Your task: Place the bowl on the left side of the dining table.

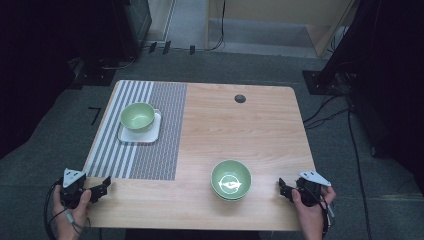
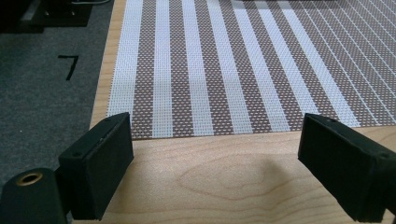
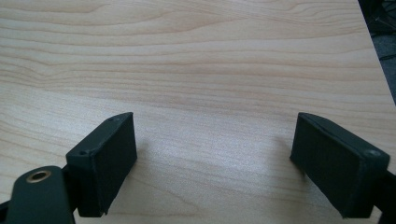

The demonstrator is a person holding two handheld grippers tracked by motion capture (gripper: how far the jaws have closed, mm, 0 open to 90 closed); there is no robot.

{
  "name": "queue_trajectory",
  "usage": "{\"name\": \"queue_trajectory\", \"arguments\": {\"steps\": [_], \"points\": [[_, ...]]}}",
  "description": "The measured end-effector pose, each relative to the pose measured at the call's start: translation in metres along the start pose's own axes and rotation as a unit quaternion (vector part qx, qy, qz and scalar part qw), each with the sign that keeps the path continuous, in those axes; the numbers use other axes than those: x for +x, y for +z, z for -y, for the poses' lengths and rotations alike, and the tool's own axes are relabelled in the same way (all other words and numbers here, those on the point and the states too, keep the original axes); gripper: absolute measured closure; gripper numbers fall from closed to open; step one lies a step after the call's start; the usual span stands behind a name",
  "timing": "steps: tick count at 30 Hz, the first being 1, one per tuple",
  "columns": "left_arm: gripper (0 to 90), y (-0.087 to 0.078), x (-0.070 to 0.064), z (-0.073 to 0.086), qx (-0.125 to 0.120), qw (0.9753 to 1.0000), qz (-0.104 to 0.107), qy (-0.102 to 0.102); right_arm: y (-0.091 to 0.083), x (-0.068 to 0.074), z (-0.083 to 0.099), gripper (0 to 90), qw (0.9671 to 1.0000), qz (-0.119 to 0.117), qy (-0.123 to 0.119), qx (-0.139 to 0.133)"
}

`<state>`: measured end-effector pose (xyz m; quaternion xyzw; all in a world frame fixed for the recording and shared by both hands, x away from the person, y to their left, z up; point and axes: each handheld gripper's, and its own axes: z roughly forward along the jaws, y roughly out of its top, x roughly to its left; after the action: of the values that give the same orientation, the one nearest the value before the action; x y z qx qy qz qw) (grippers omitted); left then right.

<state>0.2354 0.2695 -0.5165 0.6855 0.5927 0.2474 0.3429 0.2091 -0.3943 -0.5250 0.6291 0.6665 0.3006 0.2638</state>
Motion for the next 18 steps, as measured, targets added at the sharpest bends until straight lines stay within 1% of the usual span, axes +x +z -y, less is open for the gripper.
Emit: {"name": "queue_trajectory", "arguments": {"steps": [1, 2, 5, 10, 11, 12, 13, 18], "points": [[9.9, 0.0010, 0.0002, -0.0002, 0.006, 1.0000, 0.000, 0.001, 0.0000, 0.0000, 0.0000, 13.9, 1.0000, 0.000, 0.000, 0.000], [9.9, 0.0010, 0.0002, -0.0002, 0.006, 1.0000, 0.000, 0.001, 0.0000, 0.0000, 0.0000, 13.9, 1.0000, 0.000, 0.000, 0.000], [9.8, 0.0025, -0.0004, -0.0008, 0.018, 0.9998, -0.001, 0.004, 0.0000, 0.0000, 0.0000, 14.0, 1.0000, 0.000, 0.000, 0.000], [9.9, 0.0035, -0.0028, -0.0009, 0.021, 0.9997, -0.010, 0.011, 0.0000, 0.0000, 0.0000, 14.0, 1.0000, 0.000, 0.000, 0.000], [9.8, 0.0043, -0.0051, -0.0011, 0.026, 0.9992, -0.018, 0.023, 0.0000, 0.0000, 0.0000, 13.9, 1.0000, 0.000, 0.000, 0.000], [9.8, 0.0043, -0.0051, -0.0011, 0.026, 0.9992, -0.018, 0.023, 0.0000, 0.0000, 0.0000, 13.9, 1.0000, 0.000, 0.000, 0.000], [9.8, 0.0047, -0.0062, -0.0012, 0.028, 0.9990, -0.019, 0.028, 0.0000, 0.0000, 0.0000, 14.0, 1.0000, 0.000, 0.000, 0.000], [9.8, 0.0048, -0.0061, -0.0012, 0.028, 0.9990, -0.019, 0.028, 0.0000, 0.0000, 0.0000, 13.9, 1.0000, 0.000, 0.000, 0.000]]}}
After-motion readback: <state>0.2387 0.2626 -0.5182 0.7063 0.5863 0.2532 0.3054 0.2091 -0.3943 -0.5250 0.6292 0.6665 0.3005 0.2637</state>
